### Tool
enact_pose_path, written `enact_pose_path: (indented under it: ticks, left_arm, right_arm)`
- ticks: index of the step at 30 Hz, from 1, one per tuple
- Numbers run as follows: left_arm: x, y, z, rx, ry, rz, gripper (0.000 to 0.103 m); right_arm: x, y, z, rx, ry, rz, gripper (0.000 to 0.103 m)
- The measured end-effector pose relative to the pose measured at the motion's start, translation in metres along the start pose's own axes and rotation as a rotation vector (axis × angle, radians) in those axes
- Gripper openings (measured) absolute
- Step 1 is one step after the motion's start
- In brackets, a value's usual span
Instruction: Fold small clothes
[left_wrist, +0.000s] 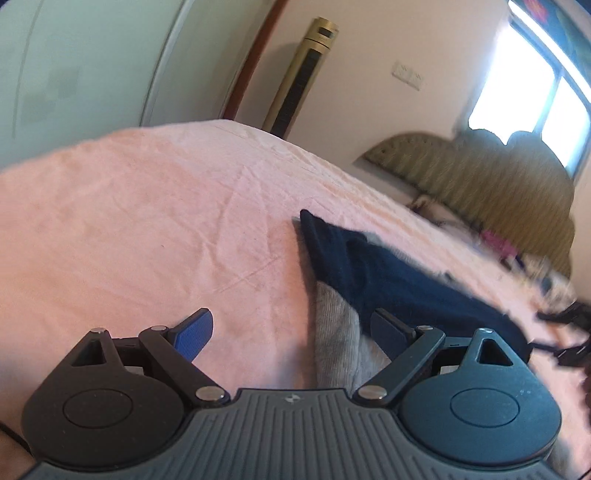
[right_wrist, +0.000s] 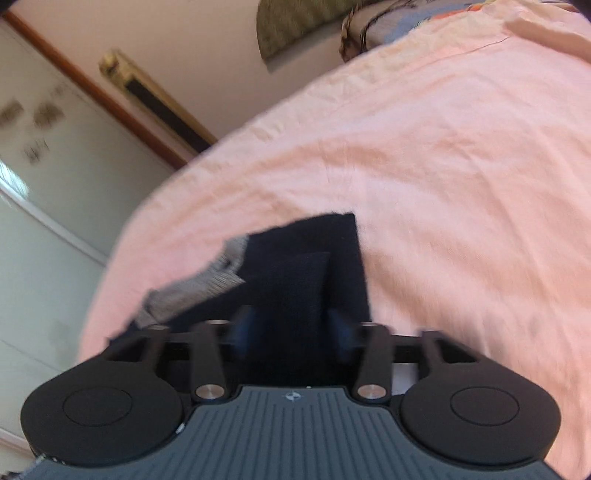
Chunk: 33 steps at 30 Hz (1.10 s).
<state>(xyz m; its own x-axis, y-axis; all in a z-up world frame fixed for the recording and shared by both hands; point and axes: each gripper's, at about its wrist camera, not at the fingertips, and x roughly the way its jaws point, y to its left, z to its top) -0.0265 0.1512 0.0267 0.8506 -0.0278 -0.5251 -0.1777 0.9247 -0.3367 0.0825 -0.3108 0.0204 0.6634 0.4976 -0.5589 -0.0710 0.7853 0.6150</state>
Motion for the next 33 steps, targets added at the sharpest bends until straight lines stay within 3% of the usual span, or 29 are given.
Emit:
enact_pose_path:
  ticks: [2, 6, 8, 9, 10, 12, 13, 14, 15, 16, 18, 21, 23, 27, 30, 31, 32, 33]
  left_arm:
    - [-0.01, -0.018, -0.006, 0.112, 0.025, 0.014, 0.093]
    - [-0.007, -0.057, -0.026, 0.424, 0.076, 0.108, 0.091]
    - [0.003, -0.059, -0.034, 0.497, 0.177, 0.095, 0.071]
    - [0.0, -0.054, -0.035, 0.51, 0.165, 0.08, 0.067]
    - [-0.003, -0.05, -0.033, 0.556, 0.168, 0.098, 0.065]
    - [-0.012, -0.032, -0.024, 0.634, 0.144, 0.163, 0.065]
    - [-0.017, -0.021, -0.016, 0.647, 0.134, 0.226, 0.064]
    - [-0.021, -0.01, -0.009, 0.649, 0.125, 0.293, 0.062]
    - [-0.025, 0.002, -0.002, 0.638, 0.115, 0.365, 0.059]
    - [-0.031, 0.014, 0.005, 0.6, 0.108, 0.402, 0.059]
    - [-0.052, 0.031, 0.015, 0.448, 0.114, 0.322, 0.059]
    - [-0.083, 0.033, 0.006, 0.239, 0.147, 0.068, 0.061]
    - [-0.09, 0.025, -0.009, 0.174, 0.2, -0.05, 0.061]
    - [-0.081, 0.008, -0.042, 0.156, 0.312, -0.101, 0.061]
    - [-0.082, 0.0, -0.054, 0.176, 0.29, -0.088, 0.067]
    - [-0.081, -0.002, -0.056, 0.2, 0.287, -0.072, 0.059]
    - [-0.081, -0.006, -0.058, 0.242, 0.275, -0.035, 0.042]
    - [-0.08, -0.008, -0.059, 0.317, 0.264, 0.028, 0.014]
  right_arm:
    - [-0.026, 0.013, -0.022, -0.068, 0.019, 0.03, 0.066]
    - [-0.06, 0.048, -0.085, -0.29, 0.099, -0.028, 0.066]
    - [-0.063, 0.057, -0.114, -0.346, 0.211, 0.034, 0.066]
    - [-0.062, 0.058, -0.128, -0.38, 0.293, 0.044, 0.066]
    - [-0.059, 0.056, -0.141, -0.427, 0.376, -0.009, 0.066]
    - [-0.08, 0.049, -0.15, -0.544, 0.364, -0.084, 0.06]
    - [-0.094, 0.04, -0.145, -0.523, 0.365, -0.099, 0.056]
    - [-0.106, 0.032, -0.139, -0.472, 0.37, -0.128, 0.064]
    - [-0.119, 0.026, -0.134, -0.437, 0.358, -0.196, 0.079]
    - [-0.131, 0.025, -0.133, -0.445, 0.324, -0.236, 0.078]
    - [-0.15, 0.025, -0.137, -0.436, 0.295, -0.212, 0.078]
    - [-0.158, 0.03, -0.153, -0.391, 0.272, -0.133, 0.078]
    - [-0.157, 0.042, -0.168, -0.421, 0.262, -0.11, 0.078]
    - [-0.142, 0.07, -0.195, -0.469, 0.3, 0.002, 0.079]
    - [-0.124, 0.097, -0.218, -0.566, 0.374, 0.013, 0.08]
    - [-0.118, 0.105, -0.227, -0.622, 0.398, -0.004, 0.08]
    - [-0.115, 0.111, -0.237, -0.687, 0.414, -0.047, 0.081]
    - [-0.114, 0.116, -0.248, -0.779, 0.417, -0.104, 0.081]
